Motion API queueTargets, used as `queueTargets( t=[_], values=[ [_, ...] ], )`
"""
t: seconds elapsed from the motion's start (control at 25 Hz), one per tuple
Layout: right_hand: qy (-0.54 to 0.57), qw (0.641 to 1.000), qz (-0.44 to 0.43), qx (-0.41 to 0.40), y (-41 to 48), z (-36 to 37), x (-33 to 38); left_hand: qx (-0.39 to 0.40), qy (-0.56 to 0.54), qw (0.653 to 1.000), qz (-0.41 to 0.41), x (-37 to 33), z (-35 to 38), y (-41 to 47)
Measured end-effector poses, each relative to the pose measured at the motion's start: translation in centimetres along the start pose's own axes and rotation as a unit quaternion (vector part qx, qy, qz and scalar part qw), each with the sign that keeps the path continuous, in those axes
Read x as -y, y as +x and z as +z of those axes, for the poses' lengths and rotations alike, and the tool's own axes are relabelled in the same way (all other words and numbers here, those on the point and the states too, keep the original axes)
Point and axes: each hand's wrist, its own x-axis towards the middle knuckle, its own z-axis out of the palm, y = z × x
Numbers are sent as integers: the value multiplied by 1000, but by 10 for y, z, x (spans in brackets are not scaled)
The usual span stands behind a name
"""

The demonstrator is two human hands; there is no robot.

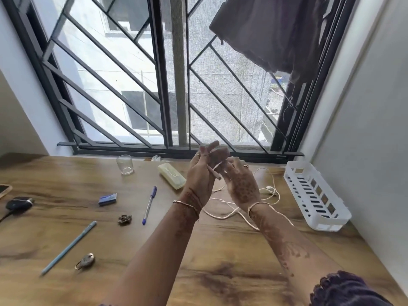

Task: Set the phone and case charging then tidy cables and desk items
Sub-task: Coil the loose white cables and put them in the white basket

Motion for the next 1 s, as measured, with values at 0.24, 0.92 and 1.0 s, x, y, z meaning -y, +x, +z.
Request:
queueTargets(
  t=[0.24,0.92,1.0],
  values=[
    [-27,997,-52,41,-9,-3,6,-27,-12,999,-15,2,-8,14],
    [22,996,-71,54,8,-17,5,16,536,842,61,17,-31,20],
    [92,994,-16,55,16,-24,1,13,574,817,49,16,-32,20]
  ],
)
